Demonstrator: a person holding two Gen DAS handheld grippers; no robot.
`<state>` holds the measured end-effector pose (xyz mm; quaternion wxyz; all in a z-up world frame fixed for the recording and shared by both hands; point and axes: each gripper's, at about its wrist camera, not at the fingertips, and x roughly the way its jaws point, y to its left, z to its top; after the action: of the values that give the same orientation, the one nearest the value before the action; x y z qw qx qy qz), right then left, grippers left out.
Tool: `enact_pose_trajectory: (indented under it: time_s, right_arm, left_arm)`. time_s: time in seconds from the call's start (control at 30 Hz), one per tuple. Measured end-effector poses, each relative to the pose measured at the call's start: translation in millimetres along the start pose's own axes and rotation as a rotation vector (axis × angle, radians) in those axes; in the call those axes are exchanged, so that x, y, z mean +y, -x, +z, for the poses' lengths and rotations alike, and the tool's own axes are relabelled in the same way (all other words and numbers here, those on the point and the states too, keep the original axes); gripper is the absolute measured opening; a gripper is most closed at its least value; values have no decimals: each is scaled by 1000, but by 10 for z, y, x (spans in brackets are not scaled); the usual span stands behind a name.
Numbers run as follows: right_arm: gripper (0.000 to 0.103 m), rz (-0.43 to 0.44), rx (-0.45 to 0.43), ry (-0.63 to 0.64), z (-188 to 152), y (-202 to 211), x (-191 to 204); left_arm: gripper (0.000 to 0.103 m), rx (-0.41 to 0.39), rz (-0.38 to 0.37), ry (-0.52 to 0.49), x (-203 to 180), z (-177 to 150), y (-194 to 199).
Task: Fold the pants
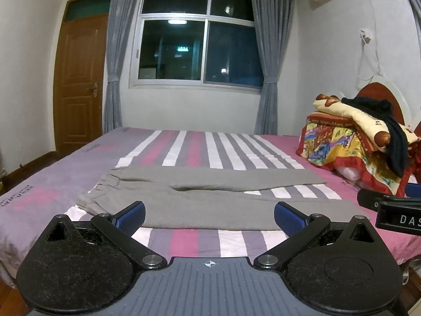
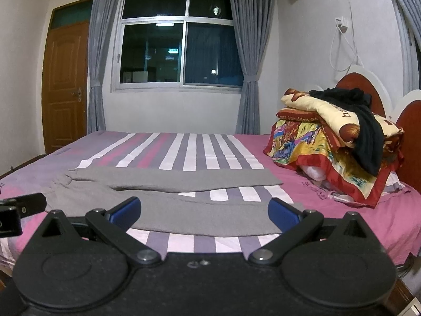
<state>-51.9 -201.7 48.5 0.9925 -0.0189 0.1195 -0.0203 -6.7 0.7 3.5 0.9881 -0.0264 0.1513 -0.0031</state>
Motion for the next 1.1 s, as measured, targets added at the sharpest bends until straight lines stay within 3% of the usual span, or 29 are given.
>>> enact_pose_trajectory:
  time_s: [1.1]
  right_arm:
    - [103,-14,-9,-33,-21,5,-24]
  left_arm:
    - [103,-9,5,-1,15,-6,51]
